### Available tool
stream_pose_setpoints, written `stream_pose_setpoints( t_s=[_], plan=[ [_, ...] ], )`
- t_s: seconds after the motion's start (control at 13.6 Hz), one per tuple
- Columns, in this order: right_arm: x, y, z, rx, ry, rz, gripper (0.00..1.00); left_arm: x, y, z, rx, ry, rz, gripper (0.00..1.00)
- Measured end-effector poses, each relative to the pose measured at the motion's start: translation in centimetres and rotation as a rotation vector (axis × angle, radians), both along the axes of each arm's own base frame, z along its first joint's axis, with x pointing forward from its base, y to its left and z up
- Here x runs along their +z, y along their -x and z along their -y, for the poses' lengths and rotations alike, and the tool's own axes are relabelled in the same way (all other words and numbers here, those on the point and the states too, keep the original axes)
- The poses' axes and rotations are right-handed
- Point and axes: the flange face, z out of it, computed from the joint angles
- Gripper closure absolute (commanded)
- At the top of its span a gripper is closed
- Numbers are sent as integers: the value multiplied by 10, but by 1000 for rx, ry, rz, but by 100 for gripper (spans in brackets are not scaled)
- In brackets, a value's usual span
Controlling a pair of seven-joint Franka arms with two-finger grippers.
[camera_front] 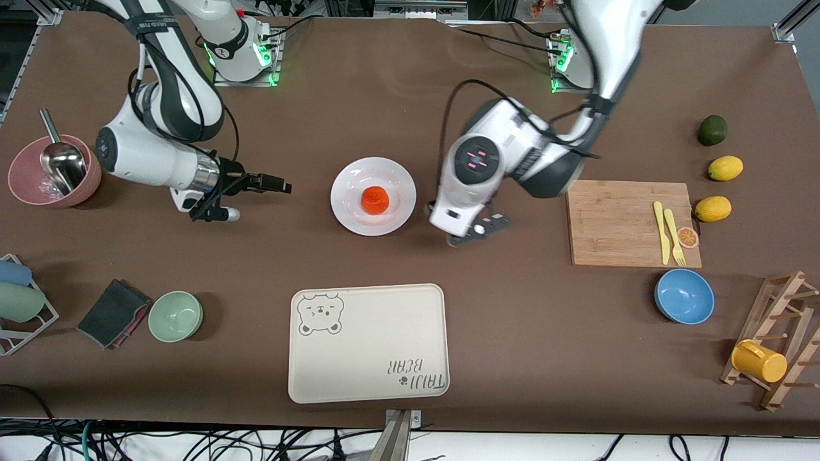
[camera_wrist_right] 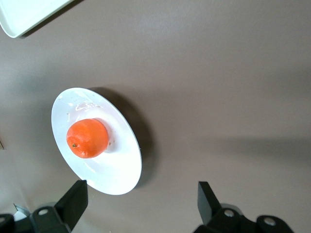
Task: Place orange and plate with both arms
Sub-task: 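Release the orange and withdraw the left gripper while the right gripper approaches the plate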
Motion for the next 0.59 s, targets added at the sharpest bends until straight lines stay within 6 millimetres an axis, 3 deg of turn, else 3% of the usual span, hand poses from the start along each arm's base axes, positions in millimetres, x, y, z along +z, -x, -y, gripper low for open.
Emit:
stream_pose_setpoints(
  t_s=[0.22,0.59],
  plan=[
    [-30,27,-15,-54,-48,32,0,26,-32,-72,-10,10,14,0],
    [-83,48,-38,-119,-89,76,0,75,-45,-143,-169,-14,40,0]
  ],
)
